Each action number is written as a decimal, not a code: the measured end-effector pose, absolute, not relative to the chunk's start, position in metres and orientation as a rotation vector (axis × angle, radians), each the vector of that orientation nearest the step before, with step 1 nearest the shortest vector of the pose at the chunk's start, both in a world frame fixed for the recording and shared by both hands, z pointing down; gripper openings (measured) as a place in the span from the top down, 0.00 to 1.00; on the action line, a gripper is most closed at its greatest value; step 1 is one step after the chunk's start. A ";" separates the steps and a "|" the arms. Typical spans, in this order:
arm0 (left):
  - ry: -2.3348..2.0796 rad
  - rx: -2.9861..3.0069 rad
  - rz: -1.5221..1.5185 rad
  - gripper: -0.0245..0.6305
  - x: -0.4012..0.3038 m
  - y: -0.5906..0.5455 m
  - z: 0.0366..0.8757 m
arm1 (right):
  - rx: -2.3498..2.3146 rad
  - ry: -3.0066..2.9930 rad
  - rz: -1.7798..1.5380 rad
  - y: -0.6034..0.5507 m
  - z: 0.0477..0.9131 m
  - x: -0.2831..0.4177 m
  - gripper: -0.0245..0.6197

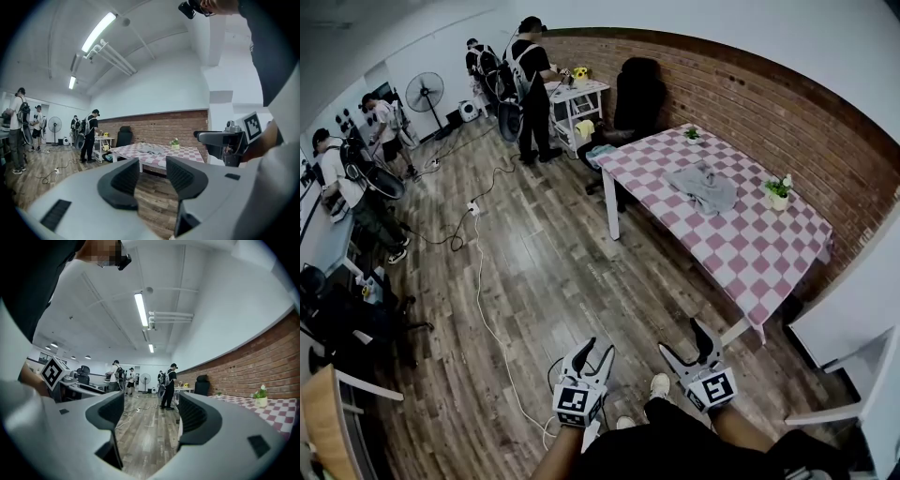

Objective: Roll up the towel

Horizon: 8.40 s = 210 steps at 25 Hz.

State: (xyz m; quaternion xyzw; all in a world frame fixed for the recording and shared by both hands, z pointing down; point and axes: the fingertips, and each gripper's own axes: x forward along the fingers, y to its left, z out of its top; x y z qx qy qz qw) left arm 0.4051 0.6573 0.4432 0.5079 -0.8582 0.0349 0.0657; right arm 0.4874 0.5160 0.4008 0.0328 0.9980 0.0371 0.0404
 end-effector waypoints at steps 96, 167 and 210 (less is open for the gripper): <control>-2.067 1.955 0.250 0.11 -0.112 0.064 0.498 | -0.525 3.884 -0.399 -0.023 0.684 0.064 0.55; -1.412 2.841 1.194 0.41 -0.043 -0.083 0.621 | -1.321 2.942 0.255 -0.080 0.295 0.013 0.90; -1.504 2.828 0.598 0.95 -0.137 -0.289 0.417 | -1.493 2.864 0.142 -0.264 0.375 0.113 0.91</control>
